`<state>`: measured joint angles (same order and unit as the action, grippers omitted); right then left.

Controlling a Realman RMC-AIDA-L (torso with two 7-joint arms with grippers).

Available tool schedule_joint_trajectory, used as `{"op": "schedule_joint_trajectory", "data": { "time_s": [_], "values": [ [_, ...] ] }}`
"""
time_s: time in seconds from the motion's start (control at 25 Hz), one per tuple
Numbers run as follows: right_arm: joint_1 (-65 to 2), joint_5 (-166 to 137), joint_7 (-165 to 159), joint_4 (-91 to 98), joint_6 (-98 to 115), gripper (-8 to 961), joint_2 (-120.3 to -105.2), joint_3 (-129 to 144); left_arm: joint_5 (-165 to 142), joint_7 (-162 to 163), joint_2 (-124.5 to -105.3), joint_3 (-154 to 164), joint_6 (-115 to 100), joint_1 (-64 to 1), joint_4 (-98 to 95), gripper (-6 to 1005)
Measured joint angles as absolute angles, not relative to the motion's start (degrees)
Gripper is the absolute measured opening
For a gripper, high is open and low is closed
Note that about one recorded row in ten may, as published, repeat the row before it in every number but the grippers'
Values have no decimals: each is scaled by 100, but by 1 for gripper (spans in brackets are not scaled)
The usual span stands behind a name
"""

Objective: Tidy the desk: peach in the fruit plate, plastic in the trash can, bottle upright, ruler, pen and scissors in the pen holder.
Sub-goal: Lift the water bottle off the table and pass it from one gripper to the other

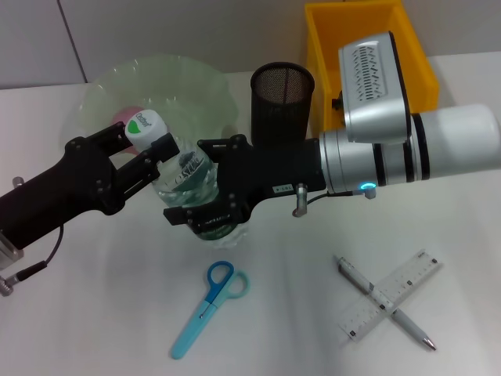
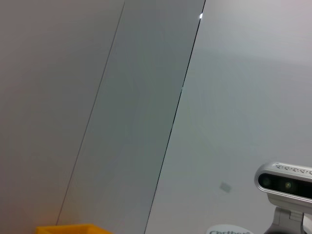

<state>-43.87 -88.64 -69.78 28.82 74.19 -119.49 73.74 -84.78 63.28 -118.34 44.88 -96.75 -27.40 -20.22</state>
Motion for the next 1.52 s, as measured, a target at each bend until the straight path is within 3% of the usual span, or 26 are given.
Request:
{"op": "schedule_joint_trajectory", "data": {
  "time_s": [1.52],
  "values": [
    [-4147, -9248, -7198, 3476, 7348, 825, -11926, 7373, -8472, 6381, -11812, 4338, -9456, -2724, -2057, 441]
  ]
}}
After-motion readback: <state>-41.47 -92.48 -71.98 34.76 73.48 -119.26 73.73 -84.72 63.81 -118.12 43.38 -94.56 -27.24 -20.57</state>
